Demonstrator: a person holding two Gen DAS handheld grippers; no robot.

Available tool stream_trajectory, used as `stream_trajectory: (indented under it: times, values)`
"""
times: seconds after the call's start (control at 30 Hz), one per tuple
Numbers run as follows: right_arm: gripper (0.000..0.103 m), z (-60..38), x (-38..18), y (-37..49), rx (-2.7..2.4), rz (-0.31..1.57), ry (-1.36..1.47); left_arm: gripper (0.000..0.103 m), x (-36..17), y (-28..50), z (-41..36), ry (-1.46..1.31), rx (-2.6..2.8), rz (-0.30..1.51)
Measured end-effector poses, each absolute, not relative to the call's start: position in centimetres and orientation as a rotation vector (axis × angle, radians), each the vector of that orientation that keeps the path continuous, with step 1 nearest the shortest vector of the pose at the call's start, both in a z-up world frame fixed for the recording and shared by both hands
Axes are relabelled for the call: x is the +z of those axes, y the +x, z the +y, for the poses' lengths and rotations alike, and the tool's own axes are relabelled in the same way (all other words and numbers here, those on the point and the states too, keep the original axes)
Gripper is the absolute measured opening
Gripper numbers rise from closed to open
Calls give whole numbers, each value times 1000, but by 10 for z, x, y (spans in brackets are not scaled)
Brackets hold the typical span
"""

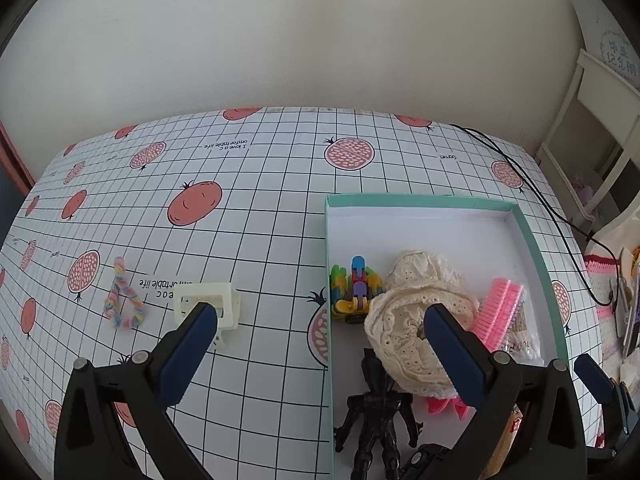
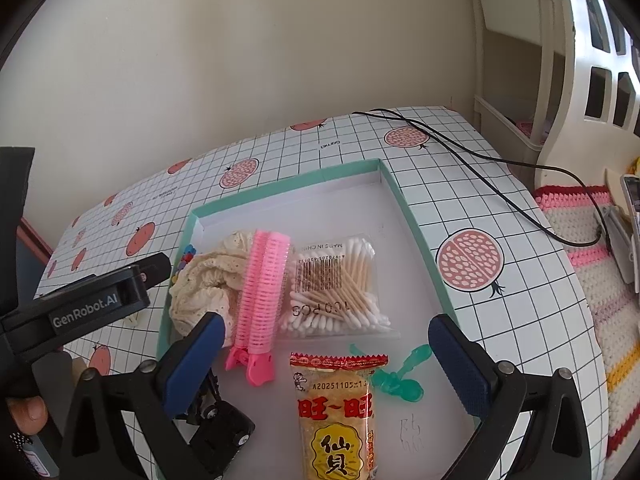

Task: Organize objects
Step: 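Withdraw both open grippers from the tray toward the remaining items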

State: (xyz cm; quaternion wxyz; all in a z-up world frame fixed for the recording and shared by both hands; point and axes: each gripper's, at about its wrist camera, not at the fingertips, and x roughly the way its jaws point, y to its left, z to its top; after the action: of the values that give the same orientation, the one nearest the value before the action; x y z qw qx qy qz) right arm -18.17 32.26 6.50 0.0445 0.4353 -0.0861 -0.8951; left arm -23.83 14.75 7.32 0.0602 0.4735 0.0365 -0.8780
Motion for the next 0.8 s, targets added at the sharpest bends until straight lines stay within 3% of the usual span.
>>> stream_trajectory:
  times: [0.8]
  values:
    - [103, 304, 73, -177, -2730, -250, 1298, 103, 88, -234, 128, 1403, -2691, 163]
